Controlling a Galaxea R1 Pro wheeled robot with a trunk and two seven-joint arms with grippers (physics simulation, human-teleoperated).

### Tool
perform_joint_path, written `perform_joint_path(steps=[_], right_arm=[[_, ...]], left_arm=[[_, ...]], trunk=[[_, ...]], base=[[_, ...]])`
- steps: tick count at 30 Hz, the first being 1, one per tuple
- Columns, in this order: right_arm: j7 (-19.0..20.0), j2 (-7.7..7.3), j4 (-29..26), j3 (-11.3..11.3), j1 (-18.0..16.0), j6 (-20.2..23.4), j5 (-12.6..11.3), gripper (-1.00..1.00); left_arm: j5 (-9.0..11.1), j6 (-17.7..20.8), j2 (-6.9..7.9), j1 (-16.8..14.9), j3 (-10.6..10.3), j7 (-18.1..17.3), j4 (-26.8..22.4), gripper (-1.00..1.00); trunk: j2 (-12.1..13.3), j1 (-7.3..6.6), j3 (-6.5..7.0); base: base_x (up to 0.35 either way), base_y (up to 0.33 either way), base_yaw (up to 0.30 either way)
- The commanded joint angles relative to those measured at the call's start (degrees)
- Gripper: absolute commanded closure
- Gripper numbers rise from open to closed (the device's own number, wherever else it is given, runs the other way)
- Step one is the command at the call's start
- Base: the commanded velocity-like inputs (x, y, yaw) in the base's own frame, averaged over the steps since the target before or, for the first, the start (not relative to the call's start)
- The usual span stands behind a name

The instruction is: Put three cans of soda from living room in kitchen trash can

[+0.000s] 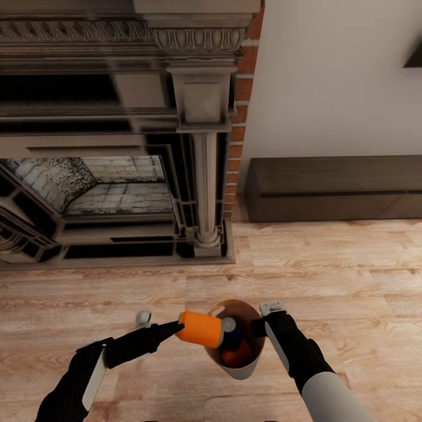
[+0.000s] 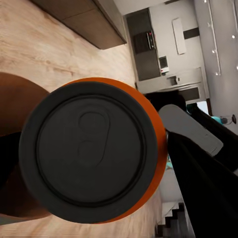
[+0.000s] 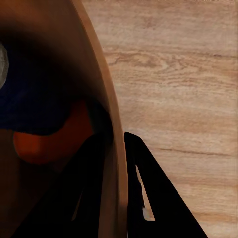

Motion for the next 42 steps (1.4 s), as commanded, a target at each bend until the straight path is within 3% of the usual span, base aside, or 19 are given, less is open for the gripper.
perform_joint_path(steps=[1,4,8,11,18,22,25,29,31,39,42], right_arm=[[0.2,0.18,0.0,0.0,0.0,-0.1,-1.0,1.00],[0.2,0.43,0.0,0.6,-0.1,-0.1,-1.0,1.00],[0.2,0.54,-0.1,1.4,-0.1,0.0,-1.0,1.00],[0.2,0.55,-0.1,1.5,-0.1,0.0,-1.0,1.00],[0.2,0.56,-0.1,1.6,-0.1,0.0,-1.0,1.00],[0.2,0.74,-0.1,1.6,-0.1,0.0,-0.9,1.00],[0.2,0.79,-0.1,1.6,-0.1,0.0,-0.9,1.00],[0.2,0.82,-0.2,1.6,-0.1,0.0,-0.9,1.00],[0.2,0.82,-0.2,1.6,-0.1,0.1,-0.9,1.00],[0.2,1.13,-0.2,1.6,-0.2,0.1,-0.9,1.00],[0.2,1.29,-0.2,1.6,-0.2,0.1,-0.9,1.00]], left_arm=[[0.0,-0.1,-0.07,0.0,-0.1,0.1,0.1,1.00],[0.0,-1.3,-0.83,0.0,-0.7,1.7,0.7,1.00],[0.0,-2.3,-1.40,0.0,-3.4,4.8,1.2,1.00],[-0.1,-2.5,-1.76,0.0,-4.3,5.3,1.3,1.00],[-0.1,-2.9,-2.39,0.0,-4.7,10.7,1.9,1.00],[-0.1,-3.1,-2.51,0.0,-4.9,12.0,2.2,1.00],[-0.2,-5.0,-2.54,0.0,-6.3,12.6,3.3,1.00],[-0.1,-9.2,-2.55,0.0,-7.6,18.7,6.8,1.00],[-0.1,-9.7,-2.55,0.0,-8.0,20.0,7.1,1.00],[-0.1,-10.2,-2.66,0.0,-8.9,21.6,7.5,1.00],[-0.1,-10.3,-3.72,0.0,-8.9,23.0,7.5,1.00]], trunk=[[0.0,0.00,0.00],[0.0,0.00,0.00],[0.0,0.00,0.00],[0.0,0.00,0.00],[0.0,0.00,0.00],[0.0,0.00,0.00],[0.0,0.00,0.00],[0.0,0.00,0.00],[0.0,0.00,0.00],[0.0,0.00,0.00],[0.0,0.00,0.00]], base=[[0.000,0.000,0.000],[0.000,0.000,0.000],[0.000,0.000,0.000],[0.000,0.000,0.000],[0.000,0.000,0.000],[0.000,0.000,0.000],[0.000,0.000,0.000],[0.000,0.000,0.000],[0.000,0.000,0.000],[0.000,0.000,0.000],[0.000,0.000,0.000]])
